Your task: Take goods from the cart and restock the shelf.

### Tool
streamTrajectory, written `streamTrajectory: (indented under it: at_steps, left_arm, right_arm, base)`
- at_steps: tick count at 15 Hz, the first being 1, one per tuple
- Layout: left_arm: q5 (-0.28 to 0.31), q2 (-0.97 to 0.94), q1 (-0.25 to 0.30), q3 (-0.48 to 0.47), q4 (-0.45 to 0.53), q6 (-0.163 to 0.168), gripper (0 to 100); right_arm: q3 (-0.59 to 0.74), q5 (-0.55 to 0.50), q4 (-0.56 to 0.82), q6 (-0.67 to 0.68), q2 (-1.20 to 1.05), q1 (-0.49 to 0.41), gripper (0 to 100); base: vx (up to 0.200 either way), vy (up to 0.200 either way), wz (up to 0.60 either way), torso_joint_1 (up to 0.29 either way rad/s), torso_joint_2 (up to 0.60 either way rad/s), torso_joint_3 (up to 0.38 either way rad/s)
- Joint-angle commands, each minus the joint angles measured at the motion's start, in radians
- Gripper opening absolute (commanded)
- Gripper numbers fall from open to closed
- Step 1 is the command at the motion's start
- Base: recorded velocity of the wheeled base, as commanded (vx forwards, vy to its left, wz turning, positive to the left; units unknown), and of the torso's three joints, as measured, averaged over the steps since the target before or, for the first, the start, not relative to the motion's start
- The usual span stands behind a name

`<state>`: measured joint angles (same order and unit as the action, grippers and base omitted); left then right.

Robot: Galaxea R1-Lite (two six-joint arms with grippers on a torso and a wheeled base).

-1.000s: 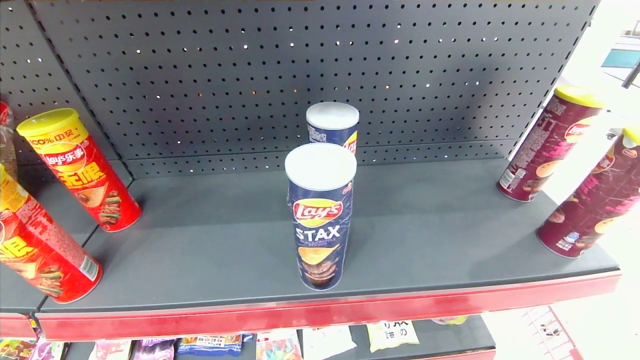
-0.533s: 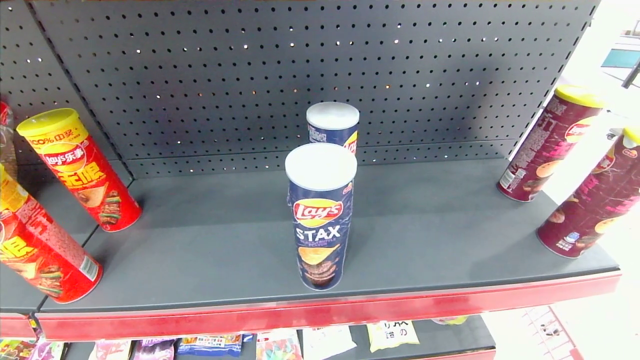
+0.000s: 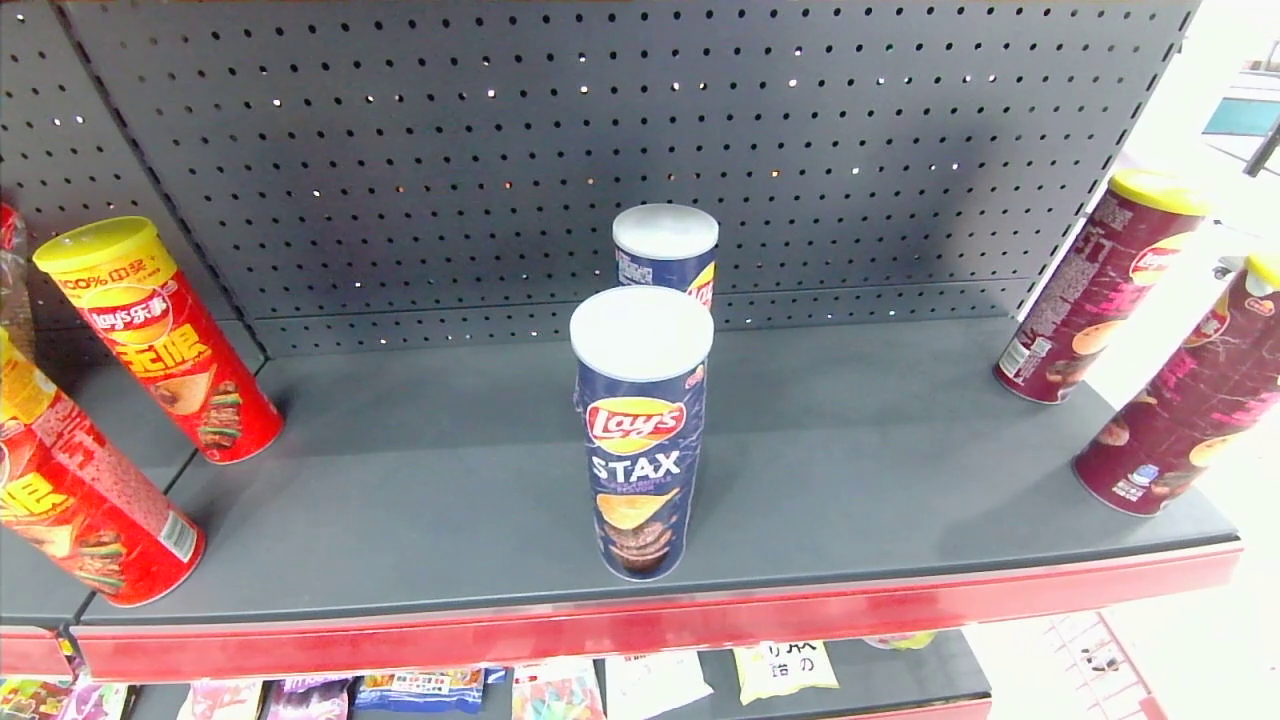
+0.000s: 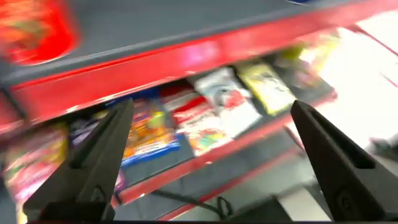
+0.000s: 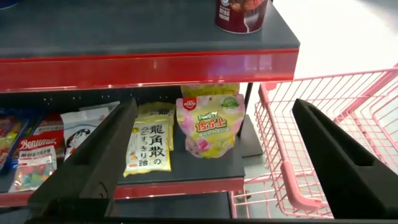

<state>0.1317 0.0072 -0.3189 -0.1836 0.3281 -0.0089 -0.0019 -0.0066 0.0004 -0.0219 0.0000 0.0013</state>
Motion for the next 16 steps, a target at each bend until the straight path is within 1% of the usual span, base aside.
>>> streamTrajectory:
  at_steps: [1, 2, 3, 4, 5, 6, 7, 8, 9, 10, 11, 12, 13, 14, 15, 16]
  left_arm:
    - [-0.147, 0.122, 0.006, 0.012, -0.012, -0.032, 100]
    - [-0.244, 0.134, 0.012, 0.016, -0.021, -0.036, 100]
    - [-0.320, 0.125, 0.055, 0.030, -0.050, -0.036, 100]
    - [-0.371, 0.117, 0.110, 0.039, -0.069, -0.042, 100]
    - [-0.429, 0.111, 0.265, 0.042, -0.078, -0.079, 100]
    - [-0.431, 0.111, 0.402, 0.042, -0.077, -0.086, 100]
    - [-0.412, 0.105, 0.475, 0.042, -0.077, -0.086, 100]
    - [-0.282, 0.082, 0.489, 0.047, -0.083, -0.088, 100]
    - [-0.130, 0.082, 0.489, 0.062, -0.116, -0.089, 100]
    - [-0.073, 0.082, 0.489, 0.070, -0.136, -0.089, 100]
    - [0.037, 0.082, 0.474, 0.076, -0.161, -0.074, 100]
    - [0.046, 0.092, 0.416, 0.078, -0.161, -0.051, 100]
    - [0.040, 0.102, 0.366, 0.078, -0.161, -0.040, 100]
    - [0.039, 0.100, 0.325, 0.078, -0.161, -0.039, 100]
    - [0.028, 0.088, 0.314, 0.078, -0.161, -0.037, 100]
    - [0.016, 0.069, 0.316, 0.078, -0.161, -0.032, 100]
  right_arm:
    - [0.000, 0.000, 0.001, -0.001, 0.002, 0.000, 100]
    - [0.002, 0.000, 0.001, -0.001, 0.002, 0.000, 100]
    - [0.000, 0.000, 0.001, -0.001, 0.002, 0.000, 100]
    - [0.000, 0.000, 0.001, -0.001, 0.002, 0.000, 100]
    - [0.002, 0.000, 0.001, 0.005, 0.002, 0.000, 100]
    - [0.002, 0.000, 0.001, 0.013, 0.002, 0.000, 100]
    - [0.002, 0.002, 0.001, 0.014, 0.002, 0.000, 100]
    - [0.002, 0.002, 0.001, 0.014, 0.002, 0.000, 100]
    - [0.002, 0.000, 0.001, 0.016, 0.002, 0.000, 100]
    - [0.002, 0.000, 0.001, 0.016, 0.002, 0.000, 100]
    - [0.002, 0.000, 0.001, 0.016, 0.002, 0.000, 100]
    - [0.002, 0.000, 0.001, 0.014, 0.002, 0.000, 100]
    - [0.002, 0.000, 0.001, 0.016, 0.002, 0.000, 100]
    - [0.002, 0.000, 0.001, 0.016, 0.002, 0.000, 100]
    - [0.002, 0.000, 0.001, 0.016, 0.002, 0.000, 100]
    - [0.002, 0.000, 0.001, 0.016, 0.002, 0.000, 100]
  base:
    - [0.000, 0.000, 0.00, 0.000, 0.00, 0.000]
    - [0.000, 0.000, 0.00, 0.000, 0.00, 0.000]
    - [0.000, 0.000, 0.00, 0.000, 0.00, 0.000]
    - [0.000, 0.000, 0.00, 0.000, 0.00, 0.000]
    - [0.000, 0.000, 0.00, 0.000, 0.00, 0.000]
    - [0.000, 0.000, 0.00, 0.000, 0.00, 0.000]
    - [0.000, 0.000, 0.00, 0.000, 0.00, 0.000]
    - [0.000, 0.000, 0.00, 0.000, 0.00, 0.000]
    - [0.000, 0.000, 0.00, 0.000, 0.00, 0.000]
    - [0.000, 0.000, 0.00, 0.000, 0.00, 0.000]
    - [0.000, 0.000, 0.00, 0.000, 0.00, 0.000]
    - [0.000, 0.000, 0.00, 0.000, 0.00, 0.000]
    - [0.000, 0.000, 0.00, 0.000, 0.00, 0.000]
    - [0.000, 0.000, 0.00, 0.000, 0.00, 0.000]
    - [0.000, 0.000, 0.00, 0.000, 0.00, 0.000]
    - [0.000, 0.000, 0.00, 0.000, 0.00, 0.000]
